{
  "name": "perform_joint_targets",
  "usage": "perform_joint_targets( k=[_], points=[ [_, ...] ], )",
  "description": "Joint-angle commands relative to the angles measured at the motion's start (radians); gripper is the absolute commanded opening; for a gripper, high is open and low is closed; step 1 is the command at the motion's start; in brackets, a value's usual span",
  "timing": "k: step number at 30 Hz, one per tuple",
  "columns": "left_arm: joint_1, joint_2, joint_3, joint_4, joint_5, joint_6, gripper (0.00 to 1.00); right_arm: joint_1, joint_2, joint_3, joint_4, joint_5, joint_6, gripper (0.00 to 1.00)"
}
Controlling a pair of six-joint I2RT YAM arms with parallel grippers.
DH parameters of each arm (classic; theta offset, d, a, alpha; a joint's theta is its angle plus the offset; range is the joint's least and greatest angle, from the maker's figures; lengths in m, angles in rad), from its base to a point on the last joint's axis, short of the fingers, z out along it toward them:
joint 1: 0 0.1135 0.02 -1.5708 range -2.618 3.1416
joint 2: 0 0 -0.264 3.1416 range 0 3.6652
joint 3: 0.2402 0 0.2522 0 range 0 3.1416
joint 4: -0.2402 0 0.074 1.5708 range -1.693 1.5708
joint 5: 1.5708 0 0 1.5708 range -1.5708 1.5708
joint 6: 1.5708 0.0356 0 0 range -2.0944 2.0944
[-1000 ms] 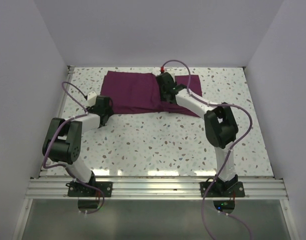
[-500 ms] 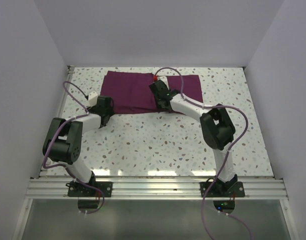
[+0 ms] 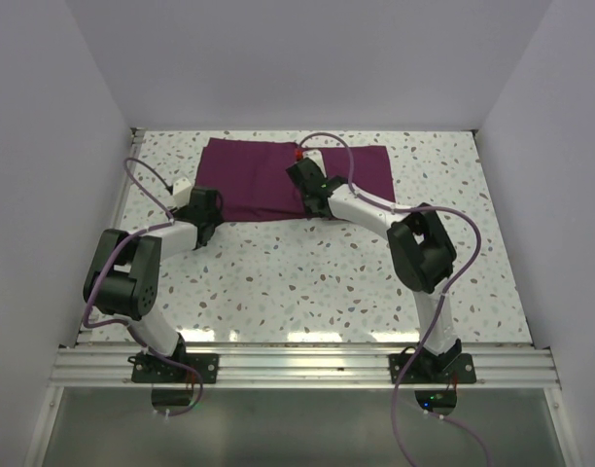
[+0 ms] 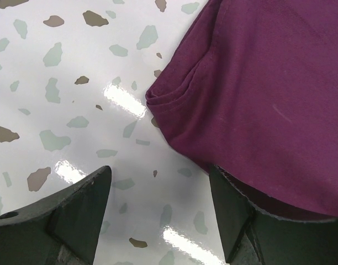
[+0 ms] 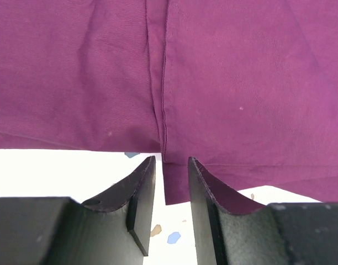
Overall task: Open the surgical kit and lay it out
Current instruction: Open the surgical kit at the center of the board.
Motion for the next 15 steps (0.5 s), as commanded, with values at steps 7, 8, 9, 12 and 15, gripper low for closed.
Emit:
perform_joint_targets(
  k=[7,8,9,12,15],
  points=[
    [-0.007,-0.008,0.019,0.018,-0.038,-0.004,0.76,-0.002,0.005,0.029,-0.026,0.037,0.008,0.34],
    [-0.007,-0.008,0.019,0.018,-0.039,-0.004,0.76,-0.002,0.008,0.03,-0.026,0.039,0.01,0.33],
    [-0.009,-0.008,0.018,0.018,-0.039,-0.004,0.76,-0.001,0.01,0.032,-0.027,0.04,0.008,0.33],
    [-0.009,-0.008,0.019,0.018,-0.041,-0.004,0.76,-0.001,0.02,0.042,-0.029,0.043,0.008,0.33],
    [-0.018,-0.012,0.018,0.015,-0.056,-0.004,0.76,-0.002,0.039,0.056,-0.032,0.045,0.008,0.31]
  ],
)
